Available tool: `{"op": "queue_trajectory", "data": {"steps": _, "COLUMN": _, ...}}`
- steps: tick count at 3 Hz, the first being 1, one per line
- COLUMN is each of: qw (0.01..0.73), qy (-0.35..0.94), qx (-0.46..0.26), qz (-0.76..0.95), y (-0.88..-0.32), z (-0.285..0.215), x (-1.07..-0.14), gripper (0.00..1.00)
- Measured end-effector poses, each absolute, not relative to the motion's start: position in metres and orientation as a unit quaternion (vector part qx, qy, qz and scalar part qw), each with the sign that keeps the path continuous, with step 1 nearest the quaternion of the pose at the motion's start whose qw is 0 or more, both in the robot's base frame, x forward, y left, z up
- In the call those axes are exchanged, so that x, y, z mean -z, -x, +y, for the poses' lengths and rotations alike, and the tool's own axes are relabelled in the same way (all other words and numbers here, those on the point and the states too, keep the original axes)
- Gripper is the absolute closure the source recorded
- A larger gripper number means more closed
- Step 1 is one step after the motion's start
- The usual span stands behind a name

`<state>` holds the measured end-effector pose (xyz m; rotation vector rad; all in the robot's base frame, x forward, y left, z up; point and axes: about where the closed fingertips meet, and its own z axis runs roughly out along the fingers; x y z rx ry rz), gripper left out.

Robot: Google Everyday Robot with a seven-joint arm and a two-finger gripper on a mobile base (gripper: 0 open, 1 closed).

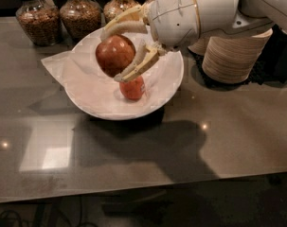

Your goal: Pick apple from white bowl

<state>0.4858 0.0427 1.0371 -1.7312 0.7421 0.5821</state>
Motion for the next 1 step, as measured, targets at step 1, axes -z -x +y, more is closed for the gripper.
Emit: {"op": "queue_trajectory", "data": {"steps": 1, "qw": 0.552, "qy": 0.732, "qx": -0.246, "qz": 0.314, "y": -0.4858, "z": 0.0427, "x": -1.0371, "gripper": 1.00}}
